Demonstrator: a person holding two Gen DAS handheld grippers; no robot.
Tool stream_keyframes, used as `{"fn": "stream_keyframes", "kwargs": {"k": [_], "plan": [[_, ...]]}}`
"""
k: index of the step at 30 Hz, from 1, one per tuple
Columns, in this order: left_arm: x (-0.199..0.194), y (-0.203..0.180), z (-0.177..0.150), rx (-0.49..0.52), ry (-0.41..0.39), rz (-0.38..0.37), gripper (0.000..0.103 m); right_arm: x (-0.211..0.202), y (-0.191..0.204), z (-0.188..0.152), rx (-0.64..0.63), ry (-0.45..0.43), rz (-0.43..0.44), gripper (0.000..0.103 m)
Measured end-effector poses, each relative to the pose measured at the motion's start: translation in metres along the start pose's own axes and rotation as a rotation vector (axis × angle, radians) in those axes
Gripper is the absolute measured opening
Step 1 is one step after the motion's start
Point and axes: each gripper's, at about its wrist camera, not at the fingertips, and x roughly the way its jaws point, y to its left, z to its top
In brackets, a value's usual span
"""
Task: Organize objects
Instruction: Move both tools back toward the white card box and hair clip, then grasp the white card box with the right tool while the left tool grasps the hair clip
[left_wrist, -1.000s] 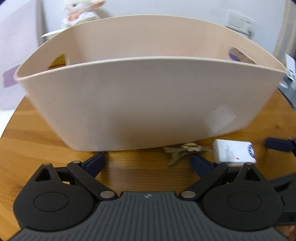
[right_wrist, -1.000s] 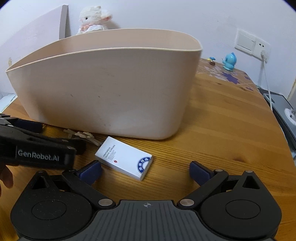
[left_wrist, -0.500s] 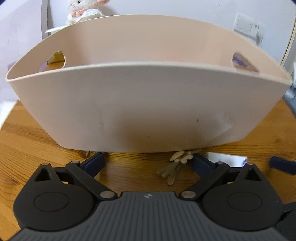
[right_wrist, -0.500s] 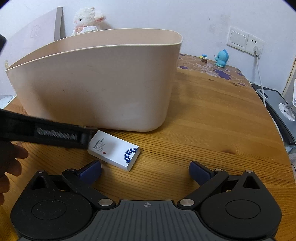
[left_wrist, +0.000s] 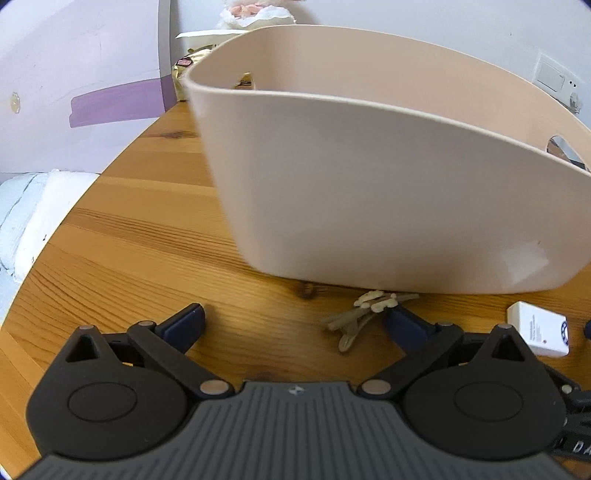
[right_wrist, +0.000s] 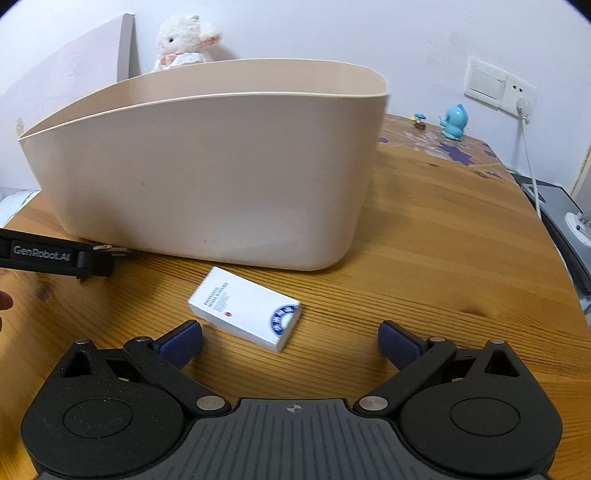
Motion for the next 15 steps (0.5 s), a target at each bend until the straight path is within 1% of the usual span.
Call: {"fn": "stream_keyframes", "kwargs": {"k": [2,5,7,9,10,12,14,15], "plan": [[0.004,-0.005,0.007,0.025,0.006,-0.029,0.103,0.003,0.005,0.003,0.005,-0.001,0.002,0.103],[0.003,-0.010,0.008,0.062,0.000,-0.086,0.103,0.007,0.012,0.009,0.023,-0.011,0.008,0.103],[0.004,-0.019,0.008,0.098,-0.012,-0.121,0.103,0.011,0.019,0.011,0.019,-0.009,-0.016,0.103],[0.003,-0.026,0.007,0.135,-0.033,-0.120,0.101,0.011,0.024,0.011,0.015,-0.013,-0.021,0.102],[0.003,-0.027,0.006,0.145,-0.048,-0.115,0.098,0.010,0.025,0.010,0.021,-0.016,-0.020,0.101],[0.001,-0.027,0.006,0.160,-0.066,-0.135,0.086,0.008,0.026,0.009,0.019,-0.028,-0.022,0.093],[-0.003,-0.027,0.007,0.174,-0.074,-0.149,0.068,0.004,0.027,0.010,0.020,-0.036,-0.022,0.080],[-0.005,-0.027,0.007,0.180,-0.076,-0.157,0.063,0.003,0.027,0.010,0.022,-0.039,-0.021,0.070]]}}
